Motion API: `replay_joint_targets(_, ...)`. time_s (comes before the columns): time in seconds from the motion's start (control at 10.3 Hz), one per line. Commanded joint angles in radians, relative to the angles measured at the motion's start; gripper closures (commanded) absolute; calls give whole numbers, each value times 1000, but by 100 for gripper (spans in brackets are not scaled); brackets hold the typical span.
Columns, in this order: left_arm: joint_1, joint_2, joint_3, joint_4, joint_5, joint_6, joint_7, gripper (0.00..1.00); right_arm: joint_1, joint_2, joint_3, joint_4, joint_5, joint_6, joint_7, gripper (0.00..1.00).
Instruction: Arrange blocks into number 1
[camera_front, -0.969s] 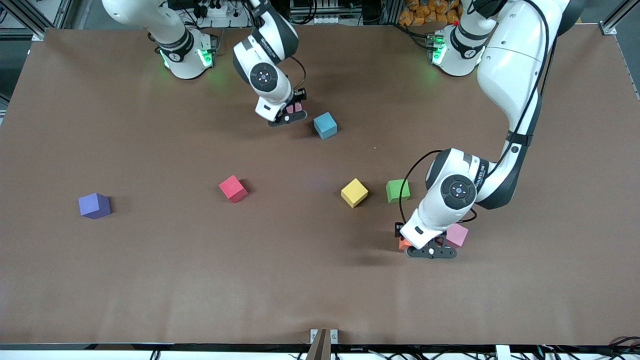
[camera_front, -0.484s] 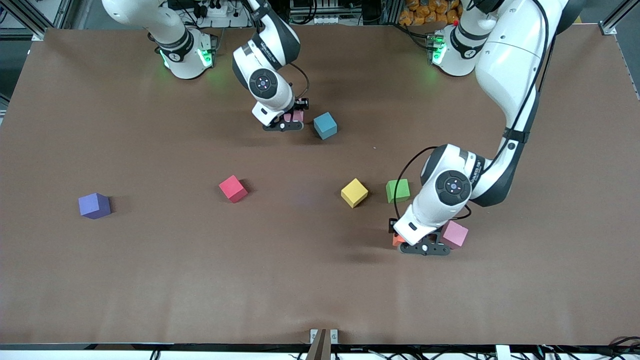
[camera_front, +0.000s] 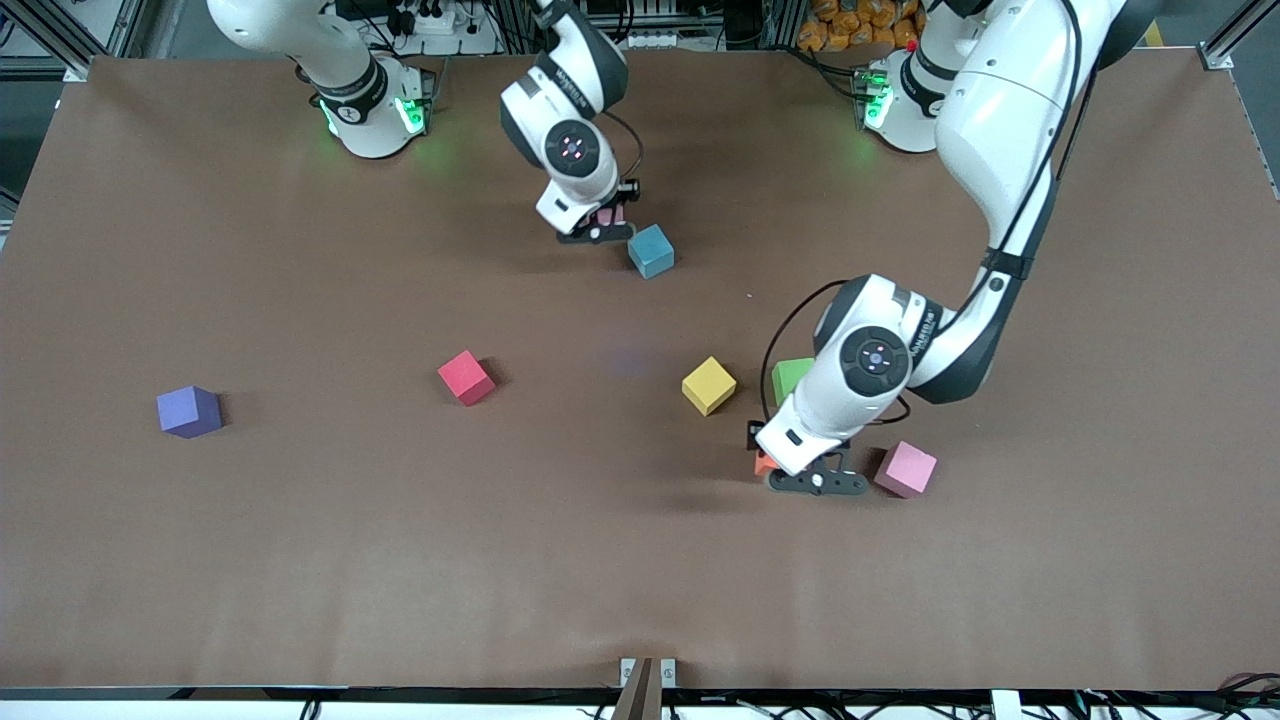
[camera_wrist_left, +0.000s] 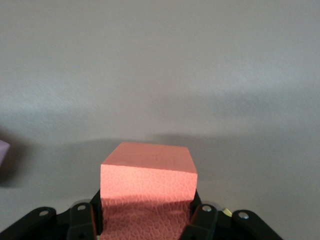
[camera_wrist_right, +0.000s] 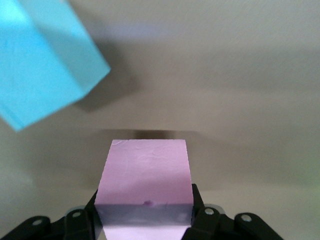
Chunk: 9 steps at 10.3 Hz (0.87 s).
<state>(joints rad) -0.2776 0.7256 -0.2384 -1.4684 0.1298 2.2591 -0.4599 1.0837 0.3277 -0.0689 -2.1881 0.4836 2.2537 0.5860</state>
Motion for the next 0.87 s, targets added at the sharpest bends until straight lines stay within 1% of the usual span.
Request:
replay_joint_targets(0.0,-9,-25,2,-18,-15,-48,-11,100,10,-15,0,-10,-22,-13,40,32)
replay_joint_targets(0.39,-9,-28,2,-10,-16,-64,-25,100,-7,-21,0,-53,-22,-17,54,30)
replay_joint_targets(0.48,-12,-28,2,-9,-15,-64,-35,100,-7,-21,0,-51,-20,-17,54,25)
replay_joint_targets(0.58,-12,-28,2,-9,-10,-64,-37,100,-8,-22,0,-50,-20,-17,55,4)
replay_joint_targets(0.68,-14,-29,2,-6,-10,-64,-39,100,-19,-36,-2,-50,-20,-17,52,0)
replay_joint_targets(0.77,-17,-37,1,-6,-12,-64,-42,100,-51,-71,-2,-50,-25,-38,37,0)
